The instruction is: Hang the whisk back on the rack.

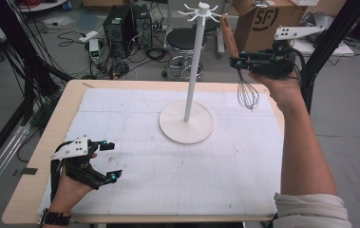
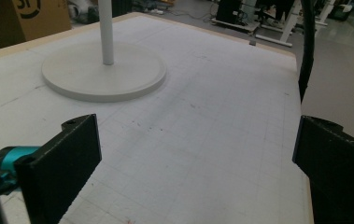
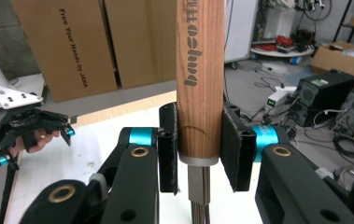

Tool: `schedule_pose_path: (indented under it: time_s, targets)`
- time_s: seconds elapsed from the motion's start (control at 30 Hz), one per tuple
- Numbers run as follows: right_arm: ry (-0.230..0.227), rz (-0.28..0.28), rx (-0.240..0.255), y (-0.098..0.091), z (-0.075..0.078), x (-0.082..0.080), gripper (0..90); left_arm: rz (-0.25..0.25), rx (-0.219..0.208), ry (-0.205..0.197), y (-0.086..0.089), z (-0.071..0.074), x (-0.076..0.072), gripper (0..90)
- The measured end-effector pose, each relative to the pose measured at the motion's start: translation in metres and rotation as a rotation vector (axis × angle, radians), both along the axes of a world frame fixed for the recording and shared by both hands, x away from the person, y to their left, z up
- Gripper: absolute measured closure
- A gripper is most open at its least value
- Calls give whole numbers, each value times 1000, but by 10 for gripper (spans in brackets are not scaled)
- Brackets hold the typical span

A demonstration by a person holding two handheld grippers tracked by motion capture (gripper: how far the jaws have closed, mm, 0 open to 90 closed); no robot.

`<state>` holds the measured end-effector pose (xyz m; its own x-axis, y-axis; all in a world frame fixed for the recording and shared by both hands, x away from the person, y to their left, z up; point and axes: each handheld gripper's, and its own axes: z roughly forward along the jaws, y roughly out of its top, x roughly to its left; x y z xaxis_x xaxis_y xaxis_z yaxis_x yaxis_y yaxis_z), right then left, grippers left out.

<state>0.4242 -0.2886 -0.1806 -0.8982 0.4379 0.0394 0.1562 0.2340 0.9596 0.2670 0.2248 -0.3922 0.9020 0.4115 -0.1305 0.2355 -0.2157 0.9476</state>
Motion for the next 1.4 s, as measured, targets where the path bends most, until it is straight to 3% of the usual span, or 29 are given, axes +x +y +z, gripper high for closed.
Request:
schedule_pose_path:
  time_s: [0.43,0.73,0.93,1.1,1.23,1.4]
  targets:
    - [18,13,-12,15,-6,7,706,1,-5,-1,1,0,0,17]
    - [82,13,-15,34,-13,12,706,1,-3,-1,1,0,-1,17]
    - [91,18,-5,44,-16,14,704,-1,-4,-3,2,1,-1,17]
    - [89,8,-7,45,-16,14,695,1,-8,-3,2,1,-2,17]
    - [98,-3,-40,41,-16,13,665,1,-6,2,2,0,-1,17]
    - [86,-7,-21,35,-12,9,620,0,-3,3,1,0,-1,17]
